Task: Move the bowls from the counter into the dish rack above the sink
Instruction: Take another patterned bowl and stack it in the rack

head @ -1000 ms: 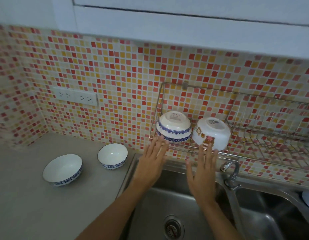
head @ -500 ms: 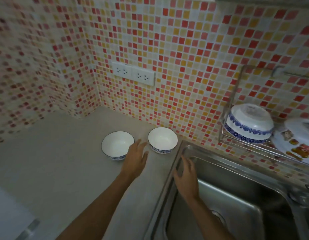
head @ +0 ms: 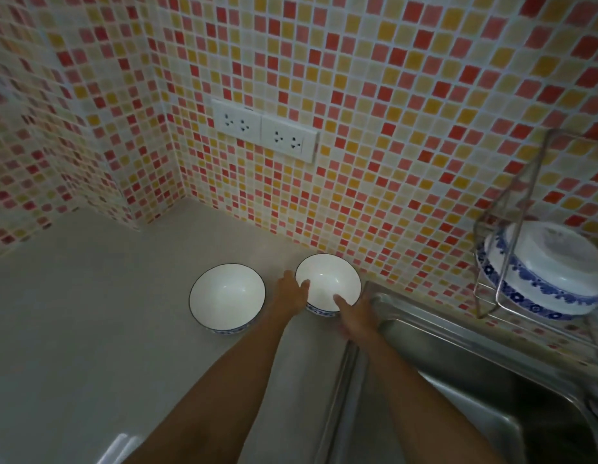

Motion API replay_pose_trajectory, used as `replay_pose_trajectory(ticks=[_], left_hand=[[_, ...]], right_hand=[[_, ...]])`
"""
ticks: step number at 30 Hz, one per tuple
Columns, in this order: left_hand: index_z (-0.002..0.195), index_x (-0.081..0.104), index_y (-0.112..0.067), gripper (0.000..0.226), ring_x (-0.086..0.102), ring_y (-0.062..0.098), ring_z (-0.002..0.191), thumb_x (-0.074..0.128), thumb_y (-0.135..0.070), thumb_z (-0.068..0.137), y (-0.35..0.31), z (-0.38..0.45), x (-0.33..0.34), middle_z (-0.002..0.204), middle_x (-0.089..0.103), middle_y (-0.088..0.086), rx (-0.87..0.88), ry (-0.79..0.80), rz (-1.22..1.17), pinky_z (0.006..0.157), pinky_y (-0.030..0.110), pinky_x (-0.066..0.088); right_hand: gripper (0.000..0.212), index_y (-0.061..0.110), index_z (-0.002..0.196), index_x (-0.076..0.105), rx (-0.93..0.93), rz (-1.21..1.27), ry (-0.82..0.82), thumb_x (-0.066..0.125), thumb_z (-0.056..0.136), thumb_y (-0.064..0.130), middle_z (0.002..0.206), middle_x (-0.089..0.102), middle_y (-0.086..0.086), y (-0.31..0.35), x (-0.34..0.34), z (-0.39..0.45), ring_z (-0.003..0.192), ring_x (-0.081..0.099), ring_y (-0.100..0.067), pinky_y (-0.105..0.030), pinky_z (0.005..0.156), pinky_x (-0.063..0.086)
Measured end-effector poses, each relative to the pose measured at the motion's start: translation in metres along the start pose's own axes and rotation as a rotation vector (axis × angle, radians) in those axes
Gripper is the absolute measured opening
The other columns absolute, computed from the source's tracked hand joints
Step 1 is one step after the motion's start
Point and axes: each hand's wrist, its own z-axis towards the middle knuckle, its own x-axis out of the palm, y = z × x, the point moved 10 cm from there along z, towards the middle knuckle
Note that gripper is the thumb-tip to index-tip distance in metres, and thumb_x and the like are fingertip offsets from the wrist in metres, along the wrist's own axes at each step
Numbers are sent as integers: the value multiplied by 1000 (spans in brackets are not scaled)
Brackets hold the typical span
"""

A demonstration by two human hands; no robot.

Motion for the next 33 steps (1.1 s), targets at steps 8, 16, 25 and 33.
replay_pose_trajectory(ticks=[8,16,25,33], left_hand=[[133,37,-3,46,51,39,118,44,-17,90,32,18,29,135,48,22,-140,135,-178,96,48,49],[123,45,5,47,57,25,74,47,0,76,50,-18,36,117,58,24,-323,83,-519,54,29,51],[135,42,-14,45,54,35,113,52,-21,92,-6,-110,49,131,52,11,-167,104,-733,88,46,52],[130,47,-33,47,61,25,101,37,-58,92,-86,-189,19,124,58,3,126,53,-964,83,46,55]], right_hand=[[51,12,140,33,210,179,97,41,90,10,99,69,-20,-26,24,3,59,68,-23,-27,46,54],[51,12,143,30,166,136,230,38,93,8,82,70,-17,-28,8,-50,59,68,-21,-27,52,55],[42,8,136,37,-8,170,240,38,95,9,71,71,-13,-22,-60,-123,54,68,-19,-25,51,53],[26,13,115,59,-292,217,167,50,99,32,83,72,-9,33,-169,-187,73,72,-20,-30,70,60]])
